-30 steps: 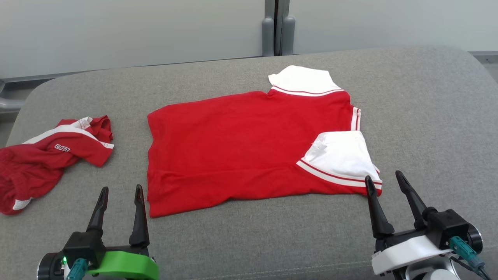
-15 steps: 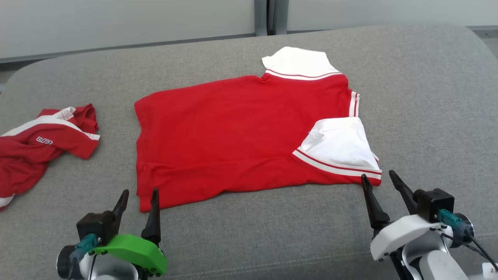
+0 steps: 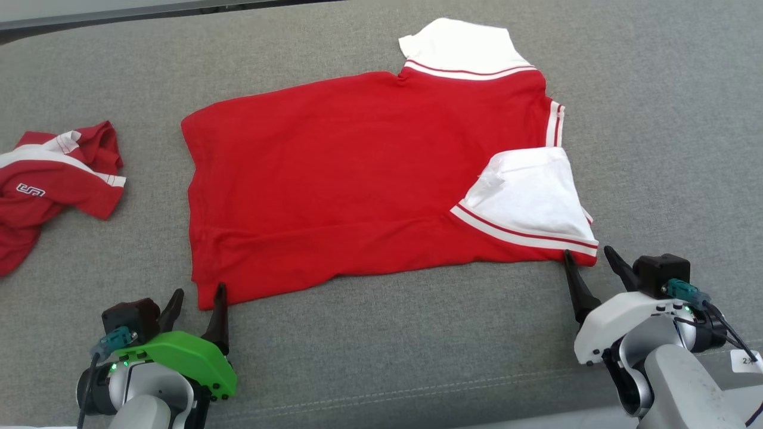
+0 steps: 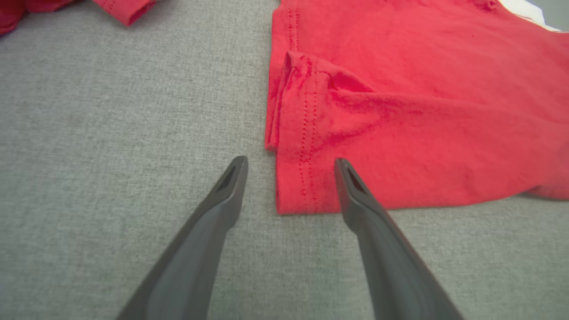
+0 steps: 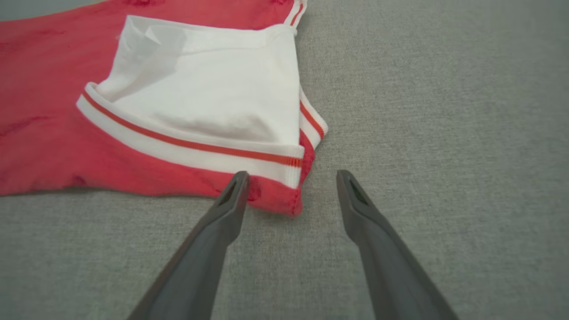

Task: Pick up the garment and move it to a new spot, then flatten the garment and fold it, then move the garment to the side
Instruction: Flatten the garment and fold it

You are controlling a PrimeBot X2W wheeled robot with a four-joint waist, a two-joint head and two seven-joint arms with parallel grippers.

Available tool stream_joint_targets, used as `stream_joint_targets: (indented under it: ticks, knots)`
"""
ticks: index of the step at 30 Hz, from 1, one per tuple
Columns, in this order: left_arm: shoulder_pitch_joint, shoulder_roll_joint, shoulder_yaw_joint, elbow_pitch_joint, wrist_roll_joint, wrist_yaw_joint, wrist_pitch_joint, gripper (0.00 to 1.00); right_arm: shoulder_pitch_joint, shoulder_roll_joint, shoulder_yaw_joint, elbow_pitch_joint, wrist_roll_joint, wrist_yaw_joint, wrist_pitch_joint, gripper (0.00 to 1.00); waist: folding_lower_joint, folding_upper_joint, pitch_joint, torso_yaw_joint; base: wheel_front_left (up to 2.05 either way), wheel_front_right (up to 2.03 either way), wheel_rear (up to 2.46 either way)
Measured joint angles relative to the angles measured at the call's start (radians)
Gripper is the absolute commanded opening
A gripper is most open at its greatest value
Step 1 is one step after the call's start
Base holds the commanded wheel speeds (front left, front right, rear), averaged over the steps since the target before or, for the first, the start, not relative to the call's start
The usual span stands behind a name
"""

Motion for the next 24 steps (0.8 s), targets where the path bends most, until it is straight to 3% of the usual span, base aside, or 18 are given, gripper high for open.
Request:
stream_joint_targets:
  ticks: [12,13,14,15,16,17,24]
  knots:
    - [-0.055,-0.011,-0.005,0.068,-0.053,-0.052,0.038,1.0,-0.101,0.005,0.015,0.116,0.043,0.0,-0.001,1.0,0.0,0.0,0.042,0.006,0.0,0.0,0.0]
    - [-0.057,-0.013,-0.006,0.07,-0.059,-0.058,0.044,1.0,-0.11,0.005,0.022,0.125,0.049,0.0,-0.001,0.92,0.0,0.0,0.043,0.007,0.0,0.0,0.0]
    - [-0.06,-0.013,-0.006,0.072,-0.063,-0.062,0.051,0.96,-0.117,0.005,0.028,0.131,0.055,0.0,0.0,0.53,0.0001,0.0,0.043,0.008,0.0,0.0,0.0]
    - [-0.063,-0.013,-0.007,0.074,-0.064,-0.063,0.054,0.7,-0.122,0.004,0.034,0.137,0.06,0.0,0.0,0.18,0.0,0.0,0.043,0.009,0.0,0.0,0.0]
    - [-0.065,-0.013,-0.008,0.075,-0.068,-0.067,0.056,0.42,-0.128,0.003,0.04,0.145,0.068,0.0,0.0,0.0,0.0,0.0,0.044,0.011,0.0,0.0,0.0]
    - [-0.067,-0.013,-0.008,0.075,-0.075,-0.073,0.058,0.0,-0.132,0.003,0.046,0.15,0.075,0.0,0.0,0.0,0.0001,0.0,0.044,0.012,0.0,0.0,0.0]
    - [-0.068,-0.015,-0.011,0.069,-0.102,-0.093,0.073,0.0,-0.134,0.002,0.06,0.154,0.137,0.001,-0.009,0.0,0.0,0.0,0.041,0.014,0.0,0.0,0.0]
